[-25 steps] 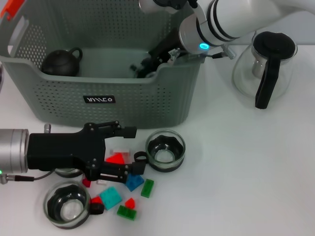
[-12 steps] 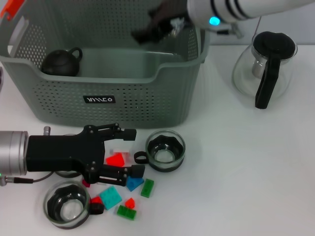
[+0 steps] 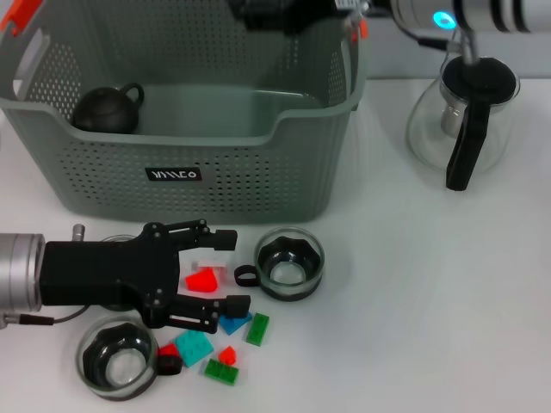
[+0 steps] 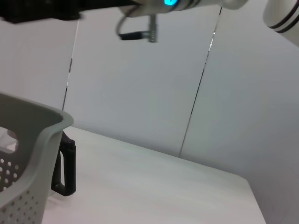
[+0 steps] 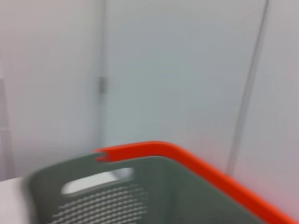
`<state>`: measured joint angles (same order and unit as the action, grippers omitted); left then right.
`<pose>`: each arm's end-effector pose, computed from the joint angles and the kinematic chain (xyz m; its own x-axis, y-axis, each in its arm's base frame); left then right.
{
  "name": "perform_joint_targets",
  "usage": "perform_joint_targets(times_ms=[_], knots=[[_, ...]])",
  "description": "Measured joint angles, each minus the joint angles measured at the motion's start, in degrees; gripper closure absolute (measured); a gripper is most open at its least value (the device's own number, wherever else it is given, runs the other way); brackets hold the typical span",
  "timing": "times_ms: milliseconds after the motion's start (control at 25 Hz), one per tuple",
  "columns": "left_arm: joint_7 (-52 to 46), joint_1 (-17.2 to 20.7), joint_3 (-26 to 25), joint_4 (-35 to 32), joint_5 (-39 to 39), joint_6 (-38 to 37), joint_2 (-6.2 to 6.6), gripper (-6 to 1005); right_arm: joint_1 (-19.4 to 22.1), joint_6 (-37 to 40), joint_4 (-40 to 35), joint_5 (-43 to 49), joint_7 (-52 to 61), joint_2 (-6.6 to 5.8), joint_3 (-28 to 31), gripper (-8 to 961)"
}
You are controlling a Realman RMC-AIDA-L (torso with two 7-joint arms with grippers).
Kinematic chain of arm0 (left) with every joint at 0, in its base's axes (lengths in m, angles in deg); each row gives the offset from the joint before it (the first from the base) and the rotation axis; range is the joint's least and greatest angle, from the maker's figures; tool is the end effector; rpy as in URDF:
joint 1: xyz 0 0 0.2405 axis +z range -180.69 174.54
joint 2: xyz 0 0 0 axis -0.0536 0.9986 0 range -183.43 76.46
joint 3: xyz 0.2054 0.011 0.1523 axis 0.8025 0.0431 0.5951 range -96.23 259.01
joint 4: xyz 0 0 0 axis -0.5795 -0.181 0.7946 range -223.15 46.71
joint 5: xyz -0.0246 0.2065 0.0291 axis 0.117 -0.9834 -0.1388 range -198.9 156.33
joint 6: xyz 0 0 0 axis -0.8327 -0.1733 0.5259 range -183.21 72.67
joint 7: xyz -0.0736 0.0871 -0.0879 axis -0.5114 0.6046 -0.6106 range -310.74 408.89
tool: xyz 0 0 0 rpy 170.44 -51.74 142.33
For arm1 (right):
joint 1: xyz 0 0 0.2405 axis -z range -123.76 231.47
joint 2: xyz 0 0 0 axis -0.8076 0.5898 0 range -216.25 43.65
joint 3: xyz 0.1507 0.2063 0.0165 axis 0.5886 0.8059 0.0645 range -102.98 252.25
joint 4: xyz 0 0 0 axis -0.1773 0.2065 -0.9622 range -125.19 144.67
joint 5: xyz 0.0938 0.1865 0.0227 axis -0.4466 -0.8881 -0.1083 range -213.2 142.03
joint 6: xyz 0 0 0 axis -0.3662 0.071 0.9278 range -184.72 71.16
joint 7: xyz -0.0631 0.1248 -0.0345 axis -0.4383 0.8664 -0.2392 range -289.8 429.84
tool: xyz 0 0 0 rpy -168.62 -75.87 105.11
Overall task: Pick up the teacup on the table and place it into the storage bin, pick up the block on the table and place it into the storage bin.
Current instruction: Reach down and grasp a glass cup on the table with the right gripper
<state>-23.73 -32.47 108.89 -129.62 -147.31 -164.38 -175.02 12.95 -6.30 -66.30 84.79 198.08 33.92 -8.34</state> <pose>-0.2575 0.2823 0.0077 0.7976 0.2748 0.5369 0.3134 -0.9494 0.0204 0.0380 0.4151 -0.0052 0.9148 -0.1010 -0.3910 -0.2976 -0.8233 -0.4834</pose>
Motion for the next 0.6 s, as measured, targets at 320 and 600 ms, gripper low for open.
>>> perform_joint_targets(times_ms=[320, 600], knots=[[0.02, 0.48, -0.02, -0.14, -0.01, -0.75, -0.07, 67, 8.38, 16.24, -7.00, -14.90, -9.54, -0.13, 2.73, 224], [-0.19, 0.67, -0.14, -0.25, 0.26, -0.67, -0.05, 66, 9.02, 24.48, -3.36, -16.16, -12.47, -0.09, 6.43, 172]])
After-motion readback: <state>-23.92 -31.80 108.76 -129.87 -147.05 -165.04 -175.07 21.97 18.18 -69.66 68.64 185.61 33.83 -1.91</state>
